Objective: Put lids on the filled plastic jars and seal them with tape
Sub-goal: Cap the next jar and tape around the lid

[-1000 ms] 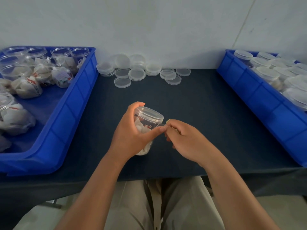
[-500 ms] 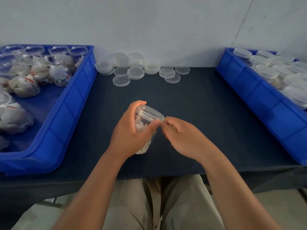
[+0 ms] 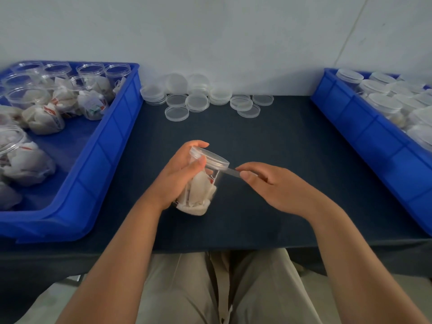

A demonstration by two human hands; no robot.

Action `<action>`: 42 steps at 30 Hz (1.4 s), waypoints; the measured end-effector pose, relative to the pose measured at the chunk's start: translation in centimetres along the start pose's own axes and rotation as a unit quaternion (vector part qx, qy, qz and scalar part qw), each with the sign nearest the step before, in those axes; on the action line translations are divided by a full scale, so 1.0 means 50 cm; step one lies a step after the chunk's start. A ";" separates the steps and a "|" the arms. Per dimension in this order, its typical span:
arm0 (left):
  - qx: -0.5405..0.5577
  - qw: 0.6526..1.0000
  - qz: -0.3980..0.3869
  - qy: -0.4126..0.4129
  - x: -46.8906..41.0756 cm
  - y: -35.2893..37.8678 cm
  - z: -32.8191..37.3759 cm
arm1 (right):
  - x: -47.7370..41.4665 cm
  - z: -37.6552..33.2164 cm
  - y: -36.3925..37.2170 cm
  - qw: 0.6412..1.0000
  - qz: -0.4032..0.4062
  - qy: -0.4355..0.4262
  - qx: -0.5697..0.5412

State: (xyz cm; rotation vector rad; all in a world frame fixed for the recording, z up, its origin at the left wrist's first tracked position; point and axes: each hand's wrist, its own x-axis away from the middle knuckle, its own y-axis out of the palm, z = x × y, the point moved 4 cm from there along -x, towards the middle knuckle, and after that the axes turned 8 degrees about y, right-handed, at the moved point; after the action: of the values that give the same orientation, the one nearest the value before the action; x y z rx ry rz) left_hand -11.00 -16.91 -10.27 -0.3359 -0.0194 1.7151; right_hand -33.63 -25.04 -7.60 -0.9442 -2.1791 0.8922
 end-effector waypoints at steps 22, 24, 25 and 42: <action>-0.180 0.945 0.270 0.030 0.079 0.005 0.017 | 0.017 -0.054 0.071 0.991 0.133 -0.018 -0.012; -0.191 0.958 0.212 -0.017 0.082 0.042 0.021 | 0.025 -0.063 0.075 0.987 0.155 -0.026 0.014; -0.224 0.955 0.190 -0.025 0.081 0.057 0.025 | 0.026 -0.065 0.078 0.987 0.160 -0.026 0.019; -0.217 0.974 0.066 -0.028 0.013 -0.014 0.017 | -0.008 0.010 0.050 0.997 0.056 -0.050 -0.007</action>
State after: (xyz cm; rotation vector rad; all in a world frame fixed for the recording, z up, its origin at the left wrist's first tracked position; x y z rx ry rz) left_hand -10.63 -15.99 -9.44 -0.6228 -0.4271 1.8453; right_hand -32.80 -24.20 -9.91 -1.0575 -2.2376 0.9967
